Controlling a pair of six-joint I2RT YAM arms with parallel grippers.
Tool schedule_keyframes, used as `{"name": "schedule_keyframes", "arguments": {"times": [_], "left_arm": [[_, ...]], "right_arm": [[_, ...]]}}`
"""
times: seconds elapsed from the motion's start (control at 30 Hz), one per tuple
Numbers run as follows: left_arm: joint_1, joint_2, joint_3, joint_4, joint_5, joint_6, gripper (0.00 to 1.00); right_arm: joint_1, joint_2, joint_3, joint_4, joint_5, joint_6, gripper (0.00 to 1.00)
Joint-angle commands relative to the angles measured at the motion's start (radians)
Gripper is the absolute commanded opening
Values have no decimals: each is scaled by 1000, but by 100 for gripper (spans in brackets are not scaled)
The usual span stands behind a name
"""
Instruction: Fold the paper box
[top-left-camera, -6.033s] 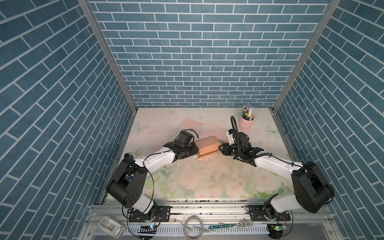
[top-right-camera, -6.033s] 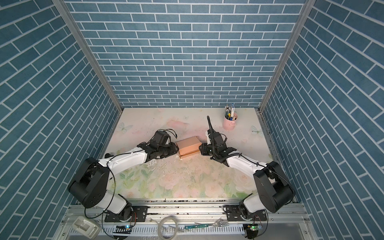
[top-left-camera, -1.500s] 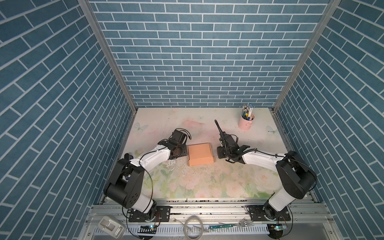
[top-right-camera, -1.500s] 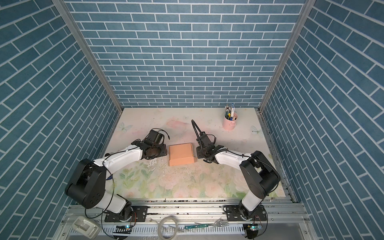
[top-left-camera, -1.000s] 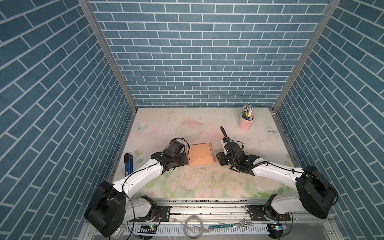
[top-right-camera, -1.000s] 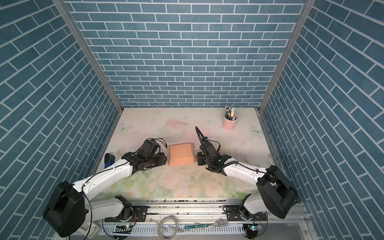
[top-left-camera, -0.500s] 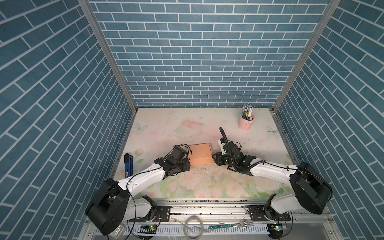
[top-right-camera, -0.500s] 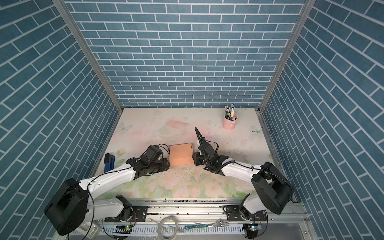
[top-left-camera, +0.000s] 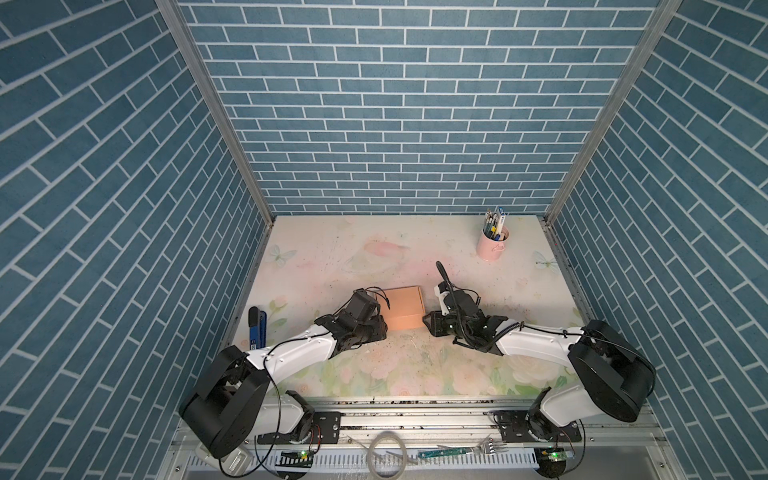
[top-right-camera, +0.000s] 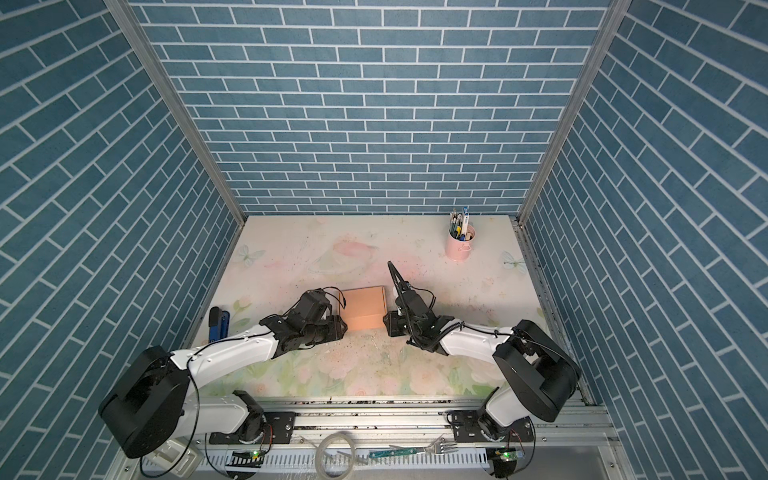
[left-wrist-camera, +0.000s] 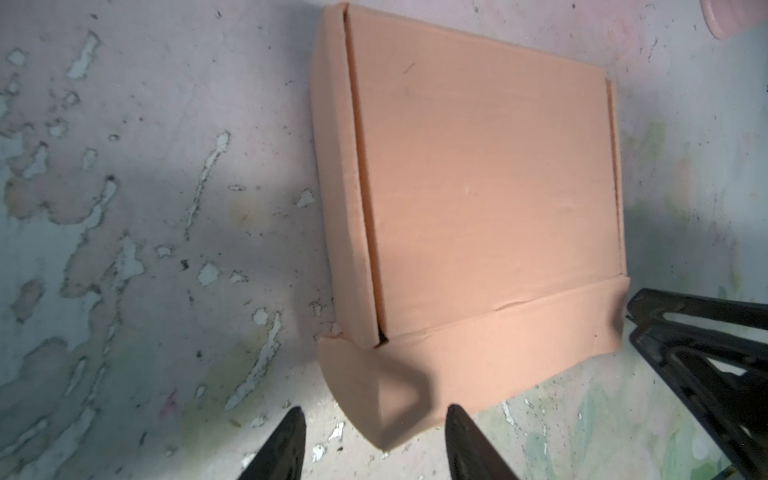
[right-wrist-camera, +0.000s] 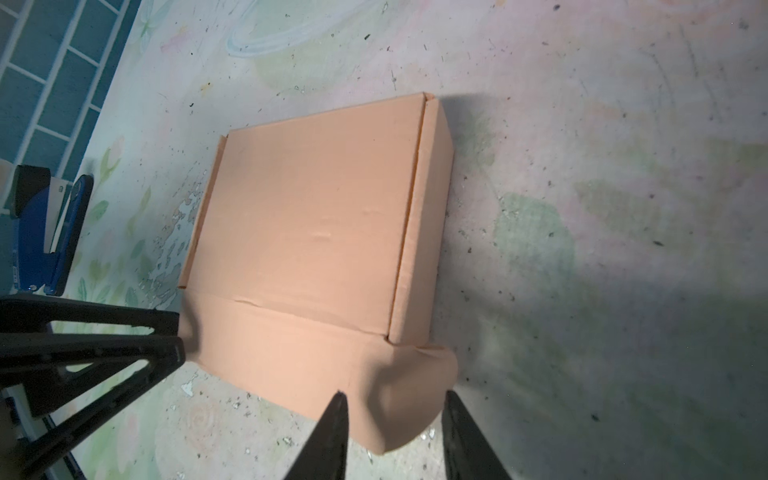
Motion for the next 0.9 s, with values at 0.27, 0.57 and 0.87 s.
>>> {"name": "schedule_keyframes", "arguments": {"times": [0.27,0.57,0.87], "left_arm": [[-14,84,48,62,20,10,55],[-20,106,70,72,23,11,54],[-24,93,90,57,26,13,54]], "right_arm": [[7,44,-18,90,-26,70,36],[7,58,-19,129,-68,92,31],[10,34,-11,111,-66,95,28]]}}
